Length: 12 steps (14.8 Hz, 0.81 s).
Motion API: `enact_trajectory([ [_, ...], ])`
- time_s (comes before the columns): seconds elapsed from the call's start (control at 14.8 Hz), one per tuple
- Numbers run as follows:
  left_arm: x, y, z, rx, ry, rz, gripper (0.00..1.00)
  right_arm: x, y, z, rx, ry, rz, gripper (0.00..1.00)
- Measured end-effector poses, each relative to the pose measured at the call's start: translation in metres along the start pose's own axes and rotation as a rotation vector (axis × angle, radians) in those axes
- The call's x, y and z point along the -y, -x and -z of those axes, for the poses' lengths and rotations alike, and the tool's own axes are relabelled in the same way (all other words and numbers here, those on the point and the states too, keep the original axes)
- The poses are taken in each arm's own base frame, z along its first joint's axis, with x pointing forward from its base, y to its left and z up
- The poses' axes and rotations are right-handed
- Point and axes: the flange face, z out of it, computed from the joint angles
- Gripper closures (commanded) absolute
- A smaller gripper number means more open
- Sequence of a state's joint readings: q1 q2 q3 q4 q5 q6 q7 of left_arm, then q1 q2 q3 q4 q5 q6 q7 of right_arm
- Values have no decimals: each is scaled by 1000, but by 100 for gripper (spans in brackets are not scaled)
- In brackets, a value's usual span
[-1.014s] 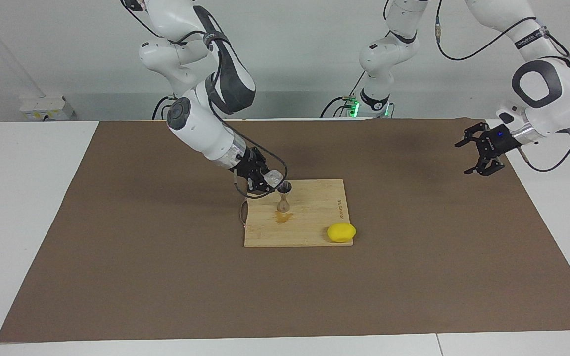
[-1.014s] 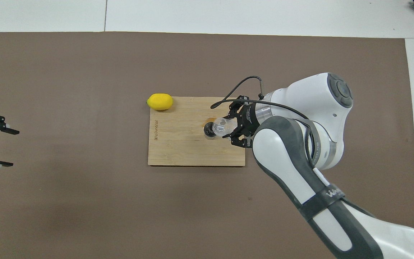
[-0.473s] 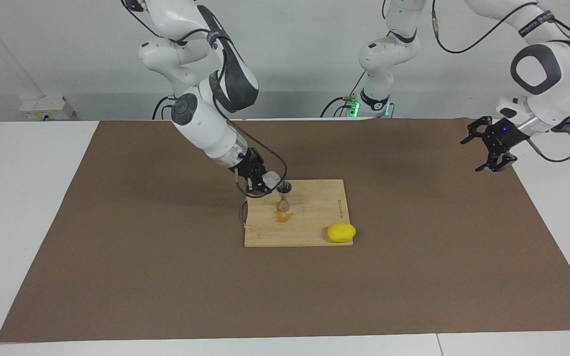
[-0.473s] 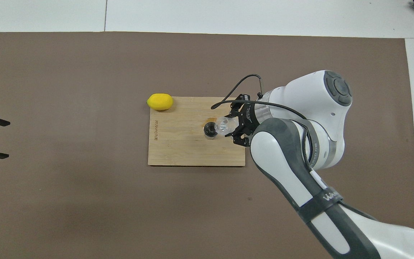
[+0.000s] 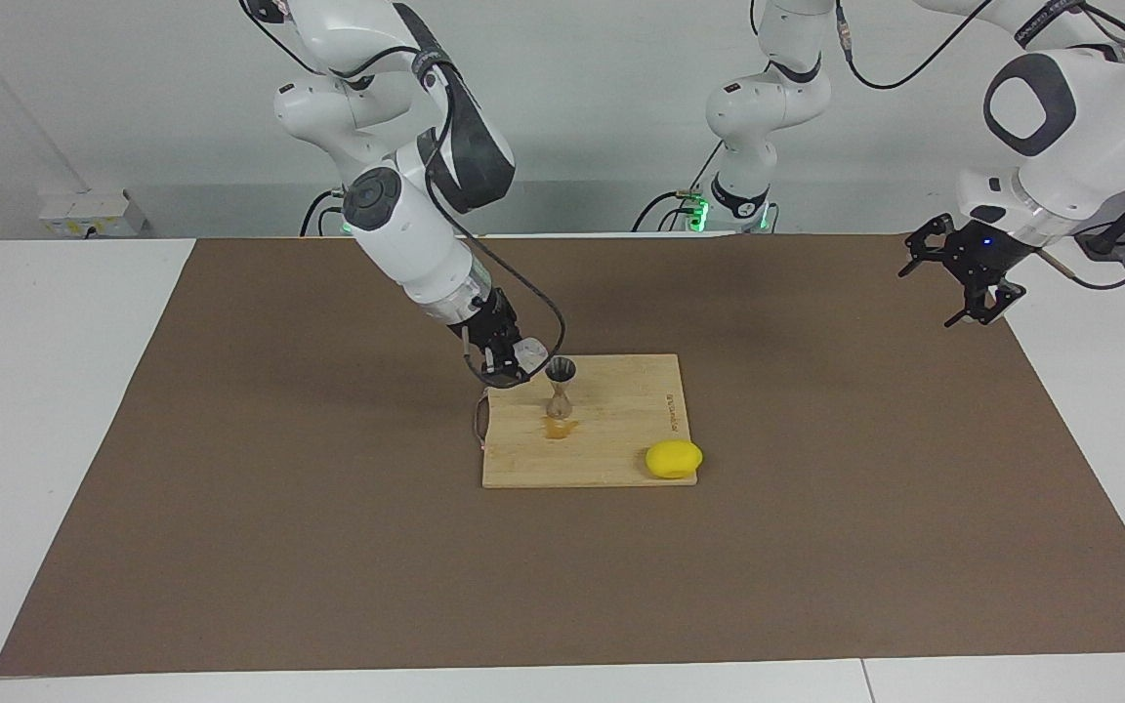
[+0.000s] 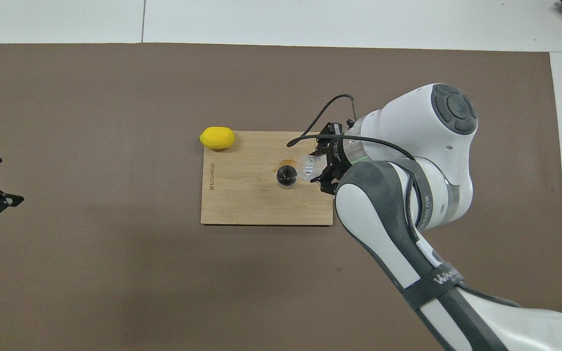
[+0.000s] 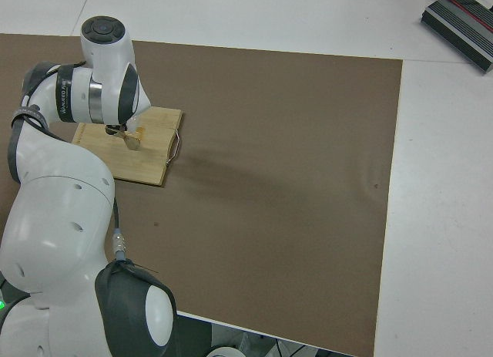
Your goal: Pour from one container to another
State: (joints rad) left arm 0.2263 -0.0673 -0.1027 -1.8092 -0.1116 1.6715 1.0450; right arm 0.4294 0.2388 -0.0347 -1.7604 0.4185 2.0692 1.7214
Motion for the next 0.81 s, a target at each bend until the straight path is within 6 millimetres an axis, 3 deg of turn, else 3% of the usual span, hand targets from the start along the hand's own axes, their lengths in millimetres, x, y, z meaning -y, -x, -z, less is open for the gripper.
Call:
enact_trajectory([
  [0.41, -26, 14, 49, 19, -121, 171, 0, -2, 17, 0, -51, 0, 28, 100],
  [0.81, -40, -2, 50, -13, -145, 534, 0, -1, 24, 5, -125, -7, 51, 100],
])
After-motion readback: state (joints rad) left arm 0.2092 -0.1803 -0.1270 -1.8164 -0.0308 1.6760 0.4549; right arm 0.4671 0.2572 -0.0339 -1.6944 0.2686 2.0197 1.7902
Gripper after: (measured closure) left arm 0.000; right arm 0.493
